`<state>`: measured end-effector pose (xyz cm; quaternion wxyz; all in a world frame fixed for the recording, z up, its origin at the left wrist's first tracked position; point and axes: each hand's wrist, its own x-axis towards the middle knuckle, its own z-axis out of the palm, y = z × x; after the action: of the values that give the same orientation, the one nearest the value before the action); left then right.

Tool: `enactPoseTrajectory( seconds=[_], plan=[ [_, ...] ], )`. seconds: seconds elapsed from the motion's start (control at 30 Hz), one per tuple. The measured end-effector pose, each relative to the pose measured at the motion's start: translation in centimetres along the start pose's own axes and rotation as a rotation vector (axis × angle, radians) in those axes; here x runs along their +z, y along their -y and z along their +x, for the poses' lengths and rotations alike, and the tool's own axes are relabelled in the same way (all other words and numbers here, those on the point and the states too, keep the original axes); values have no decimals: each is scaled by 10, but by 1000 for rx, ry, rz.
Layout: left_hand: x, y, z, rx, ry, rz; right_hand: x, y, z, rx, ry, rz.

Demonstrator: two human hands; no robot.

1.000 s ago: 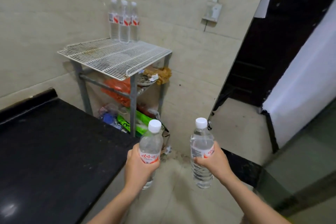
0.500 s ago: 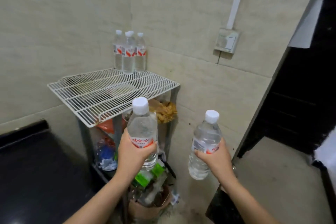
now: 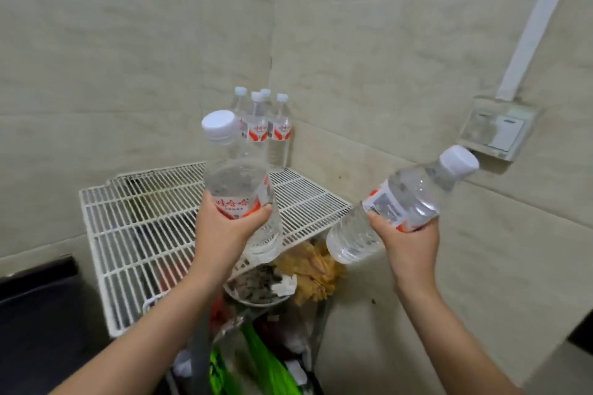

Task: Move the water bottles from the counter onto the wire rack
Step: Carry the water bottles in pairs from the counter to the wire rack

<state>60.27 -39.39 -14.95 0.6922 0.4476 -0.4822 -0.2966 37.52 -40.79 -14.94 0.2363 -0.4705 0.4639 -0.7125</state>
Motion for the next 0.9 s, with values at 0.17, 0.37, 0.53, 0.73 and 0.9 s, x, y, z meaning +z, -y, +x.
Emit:
enactPoseTrajectory(
  seconds=[0.17,0.37,0.53,0.73,0.9],
  plan=[
    [11,26,54,-31,-54,-22,51,-32,46,-10,44,-19],
    [37,55,97,-63,-148,52,112,-65,92,96,73,29],
    [47,66,114,-82,-213,77,149,-88,130,62,122,-86],
    [44,70,114,-81,-295,172,201,-119,179,141,230,-230],
    [52,75,123,-108,-332,252,237,-136,202,143,295,-283]
  ],
)
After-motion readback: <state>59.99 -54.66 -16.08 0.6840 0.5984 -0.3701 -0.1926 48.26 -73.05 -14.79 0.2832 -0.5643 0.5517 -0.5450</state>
